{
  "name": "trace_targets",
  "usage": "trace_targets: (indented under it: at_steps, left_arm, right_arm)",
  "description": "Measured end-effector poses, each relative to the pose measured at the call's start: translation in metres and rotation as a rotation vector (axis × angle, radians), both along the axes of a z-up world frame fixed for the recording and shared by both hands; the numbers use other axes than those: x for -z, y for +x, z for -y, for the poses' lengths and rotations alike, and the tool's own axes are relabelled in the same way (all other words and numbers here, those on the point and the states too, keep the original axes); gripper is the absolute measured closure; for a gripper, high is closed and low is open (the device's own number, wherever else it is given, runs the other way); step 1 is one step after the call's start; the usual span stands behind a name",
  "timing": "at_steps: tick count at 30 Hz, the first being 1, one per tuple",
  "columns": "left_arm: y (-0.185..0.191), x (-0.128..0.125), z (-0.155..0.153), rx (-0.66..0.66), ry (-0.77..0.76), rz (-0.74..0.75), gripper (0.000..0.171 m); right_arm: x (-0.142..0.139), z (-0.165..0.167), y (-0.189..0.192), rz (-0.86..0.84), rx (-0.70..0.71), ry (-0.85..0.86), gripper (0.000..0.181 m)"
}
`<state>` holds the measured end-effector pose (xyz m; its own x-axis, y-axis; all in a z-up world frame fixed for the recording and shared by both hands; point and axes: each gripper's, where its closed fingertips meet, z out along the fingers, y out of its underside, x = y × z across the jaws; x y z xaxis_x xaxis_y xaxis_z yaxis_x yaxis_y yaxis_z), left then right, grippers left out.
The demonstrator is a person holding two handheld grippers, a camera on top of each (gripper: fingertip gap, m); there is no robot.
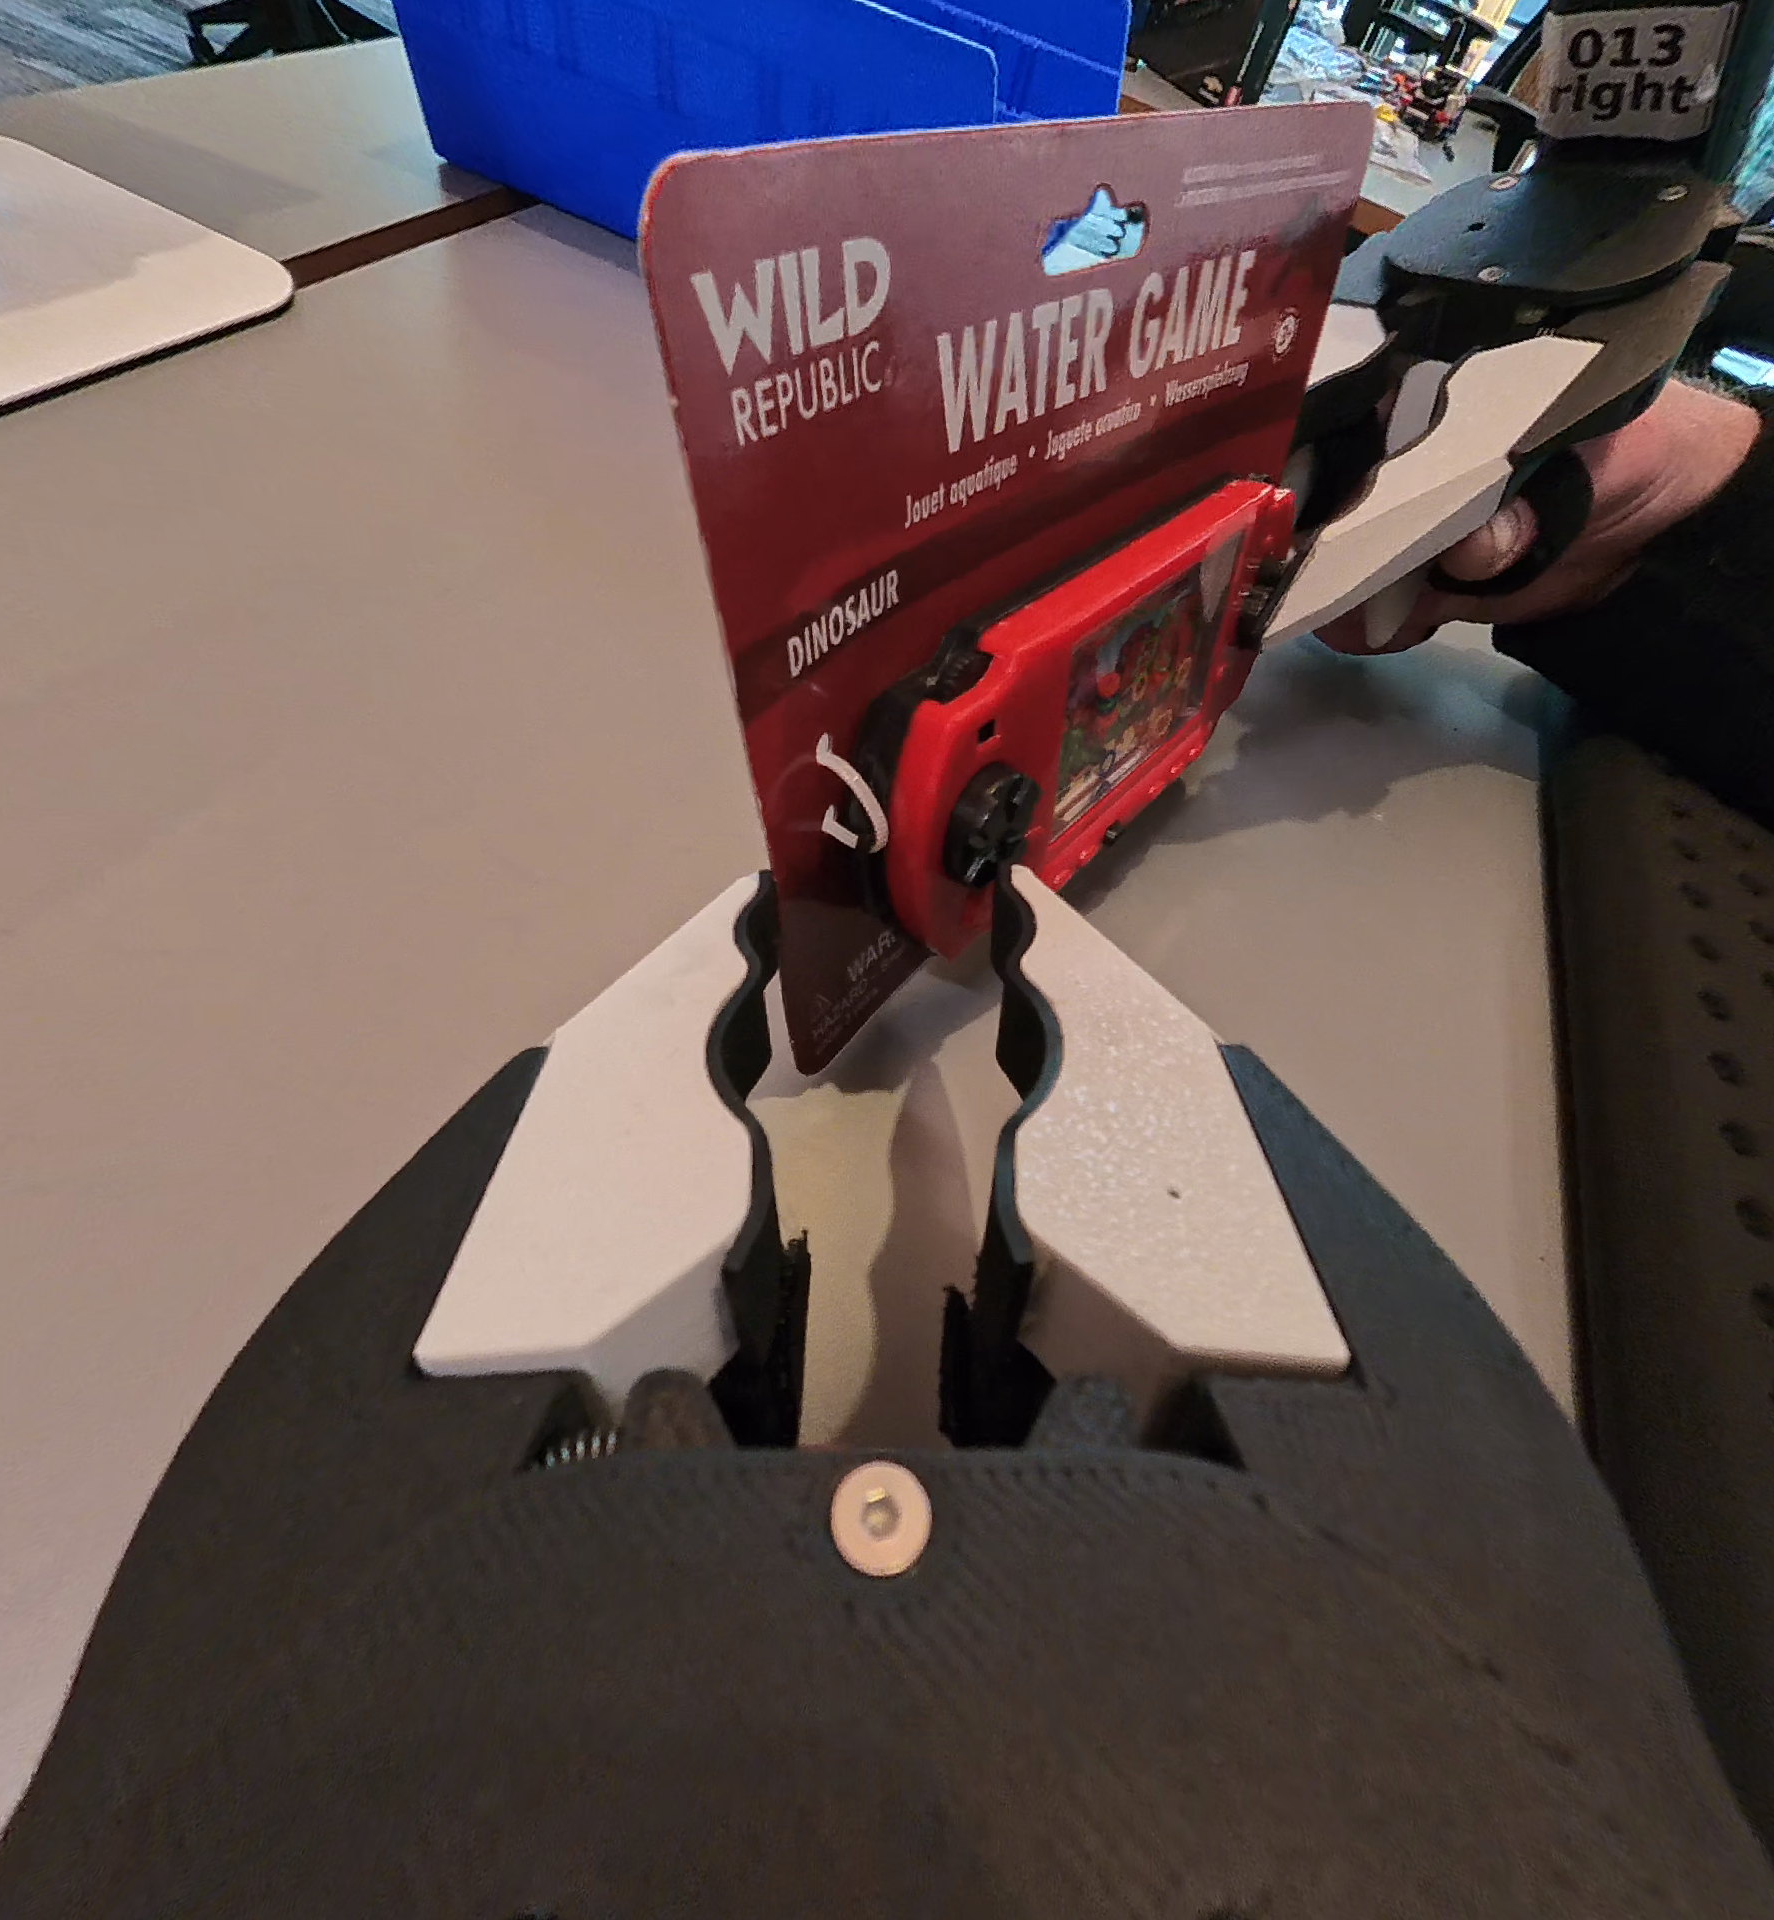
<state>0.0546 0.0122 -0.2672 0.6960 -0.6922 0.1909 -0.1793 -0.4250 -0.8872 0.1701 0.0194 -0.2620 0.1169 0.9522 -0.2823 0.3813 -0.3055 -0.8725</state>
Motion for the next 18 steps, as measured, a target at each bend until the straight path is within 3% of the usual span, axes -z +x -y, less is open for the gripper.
trace_targets:
  at_steps: [18]
  left_arm:
    - [0.006,0.001,0.002,0.017,0.003,-0.003,0.134]
  right_arm:
    - [0.0,0.002,0.012,0.026,-0.001,0.013,0.146]
